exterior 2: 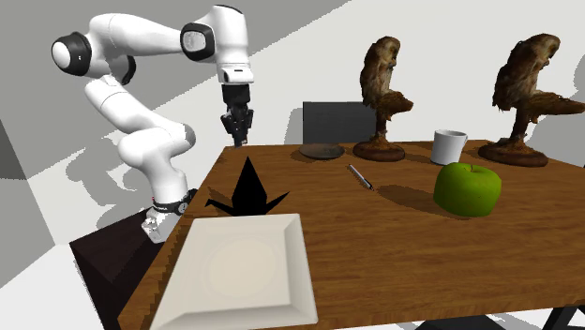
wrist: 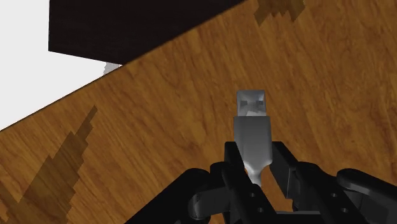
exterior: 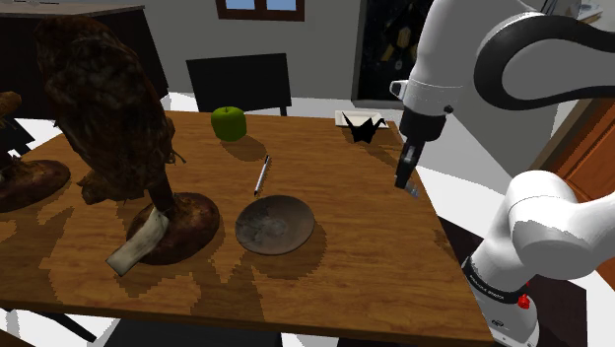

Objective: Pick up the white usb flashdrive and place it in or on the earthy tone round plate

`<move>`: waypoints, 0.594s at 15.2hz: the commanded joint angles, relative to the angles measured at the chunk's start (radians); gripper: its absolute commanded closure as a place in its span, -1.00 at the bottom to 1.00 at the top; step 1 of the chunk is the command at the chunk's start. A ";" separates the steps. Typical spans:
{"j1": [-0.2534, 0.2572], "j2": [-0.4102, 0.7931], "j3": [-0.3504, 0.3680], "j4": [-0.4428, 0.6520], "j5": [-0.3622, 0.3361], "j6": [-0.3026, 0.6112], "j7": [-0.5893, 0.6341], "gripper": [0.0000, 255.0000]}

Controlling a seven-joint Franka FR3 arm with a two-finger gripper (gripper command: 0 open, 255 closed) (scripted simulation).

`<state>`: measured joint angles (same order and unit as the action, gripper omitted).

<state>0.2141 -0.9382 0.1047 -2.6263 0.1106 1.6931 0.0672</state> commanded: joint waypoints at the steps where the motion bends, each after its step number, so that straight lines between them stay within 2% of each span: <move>1: -0.002 0.002 -0.004 0.030 -0.004 -0.029 0.000 1.00; 4: -0.003 0.007 -0.006 0.064 -0.006 -0.057 0.001 1.00; 9: 0.011 0.191 0.078 0.179 0.040 0.018 0.077 1.00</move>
<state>0.2230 -0.7899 0.1645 -2.4754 0.1412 1.6954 0.1268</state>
